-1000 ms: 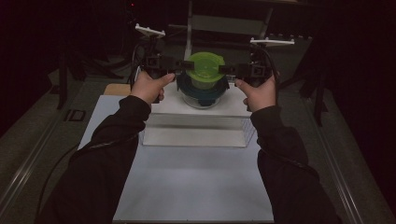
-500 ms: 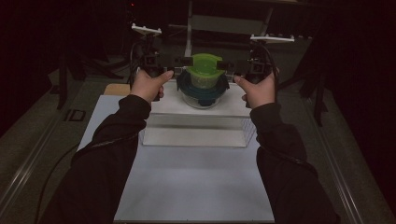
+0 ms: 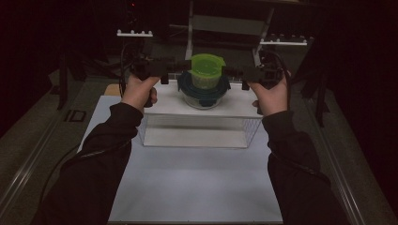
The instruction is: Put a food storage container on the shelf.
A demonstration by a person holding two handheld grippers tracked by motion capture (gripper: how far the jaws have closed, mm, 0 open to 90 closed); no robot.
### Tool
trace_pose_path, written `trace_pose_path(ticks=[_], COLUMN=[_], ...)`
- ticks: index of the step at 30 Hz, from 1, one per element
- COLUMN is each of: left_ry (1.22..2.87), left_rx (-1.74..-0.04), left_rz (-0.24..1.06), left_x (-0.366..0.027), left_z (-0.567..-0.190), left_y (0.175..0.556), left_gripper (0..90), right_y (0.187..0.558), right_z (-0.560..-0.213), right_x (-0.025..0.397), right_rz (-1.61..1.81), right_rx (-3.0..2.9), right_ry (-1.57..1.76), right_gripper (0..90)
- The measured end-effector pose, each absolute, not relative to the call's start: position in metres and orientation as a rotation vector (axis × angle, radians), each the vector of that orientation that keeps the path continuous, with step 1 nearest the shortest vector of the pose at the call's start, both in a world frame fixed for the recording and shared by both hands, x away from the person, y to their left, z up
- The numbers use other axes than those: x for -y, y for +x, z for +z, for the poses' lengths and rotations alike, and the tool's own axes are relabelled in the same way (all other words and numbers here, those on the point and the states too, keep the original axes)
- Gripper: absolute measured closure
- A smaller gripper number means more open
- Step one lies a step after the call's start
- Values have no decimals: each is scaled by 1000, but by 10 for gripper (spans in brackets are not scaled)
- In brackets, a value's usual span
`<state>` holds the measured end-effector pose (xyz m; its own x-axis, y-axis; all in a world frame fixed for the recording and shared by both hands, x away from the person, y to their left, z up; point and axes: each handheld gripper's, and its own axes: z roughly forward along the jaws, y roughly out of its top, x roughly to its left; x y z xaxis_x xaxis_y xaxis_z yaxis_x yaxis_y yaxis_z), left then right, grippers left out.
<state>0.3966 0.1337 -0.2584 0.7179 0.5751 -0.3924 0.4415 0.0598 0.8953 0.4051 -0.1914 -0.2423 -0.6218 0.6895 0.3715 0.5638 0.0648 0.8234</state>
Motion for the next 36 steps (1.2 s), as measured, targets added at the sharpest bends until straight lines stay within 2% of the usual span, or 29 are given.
trace_pose_path(ticks=[1, 5, 16, 24, 36], left_ry=[1562, 1536, 1635, 1670, 1725], left_rx=[-844, -811, -737, -704, -648], left_rz=[137, 135, 106, 138, 112], left_x=[-134, -136, -125, -127, -125], left_z=[-260, -269, -295, -311, -353], left_y=[394, 384, 350, 323, 285], left_gripper=[2, 1, 0, 0, 0], right_y=[404, 395, 364, 337, 309], right_z=[-244, -249, -268, -290, -338], right_x=[194, 201, 218, 217, 216], right_rz=[1612, 1620, 1680, 1638, 1707], right_rx=[-2198, -2209, -2219, -2253, -2282], right_ry=[1303, 1273, 1179, 1063, 986], right_gripper=[193, 197, 198, 194, 195])
